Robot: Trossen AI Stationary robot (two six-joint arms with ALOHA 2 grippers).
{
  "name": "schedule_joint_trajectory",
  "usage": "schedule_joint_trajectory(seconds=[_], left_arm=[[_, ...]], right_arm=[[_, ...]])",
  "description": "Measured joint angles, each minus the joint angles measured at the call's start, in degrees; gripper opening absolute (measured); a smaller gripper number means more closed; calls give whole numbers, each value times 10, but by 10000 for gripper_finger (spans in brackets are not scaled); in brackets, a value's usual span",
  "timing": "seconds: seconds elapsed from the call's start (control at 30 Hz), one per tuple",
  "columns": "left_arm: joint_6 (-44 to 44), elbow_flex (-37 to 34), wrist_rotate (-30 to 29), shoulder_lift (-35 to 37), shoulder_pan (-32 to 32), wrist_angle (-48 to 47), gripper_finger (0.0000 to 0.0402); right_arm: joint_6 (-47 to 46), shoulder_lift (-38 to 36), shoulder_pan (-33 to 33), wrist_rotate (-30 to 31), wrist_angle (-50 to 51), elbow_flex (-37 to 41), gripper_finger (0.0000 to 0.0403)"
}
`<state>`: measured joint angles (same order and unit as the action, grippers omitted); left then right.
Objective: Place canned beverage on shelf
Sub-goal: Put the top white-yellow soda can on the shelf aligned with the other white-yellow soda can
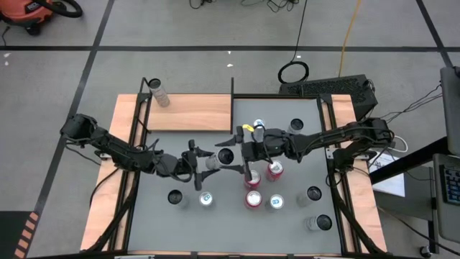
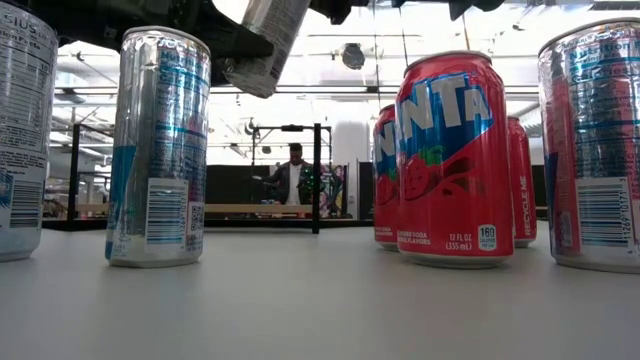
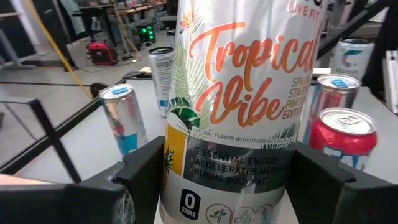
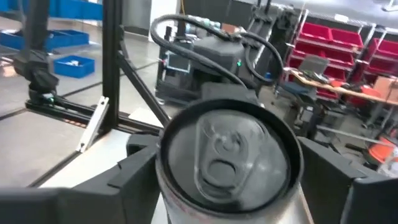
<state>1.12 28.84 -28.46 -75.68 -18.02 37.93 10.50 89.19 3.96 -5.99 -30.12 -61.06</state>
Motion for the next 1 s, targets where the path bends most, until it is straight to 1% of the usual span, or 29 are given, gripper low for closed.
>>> schedule_joint_trajectory(seconds=[0.23, 0.3, 0.5, 0.57, 0.8, 0.87, 1.0], left_arm=[[-17, 5, -47, 0, -2, 7, 268], [-23, 5, -66, 0, -4, 7, 268], [-58, 5, -175, 0, -20, 39, 267], [-65, 5, -200, 0, -24, 49, 267], [-61, 5, -219, 0, -24, 58, 267], [-65, 5, -221, 0, -24, 73, 267], [-83, 6, -228, 0, -19, 128, 267]], right_arm=[[-16, 0, 7, 76, 3, -1, 304], [-25, 0, 7, 80, 3, -1, 304], [-54, 0, 8, 123, -25, -1, 304], [-65, 0, 8, 135, -41, -1, 304], [-109, 0, 8, 185, -92, -1, 304], [-116, 0, 7, 197, -97, -1, 304], [-119, 4, 6, 198, -114, -1, 304]])
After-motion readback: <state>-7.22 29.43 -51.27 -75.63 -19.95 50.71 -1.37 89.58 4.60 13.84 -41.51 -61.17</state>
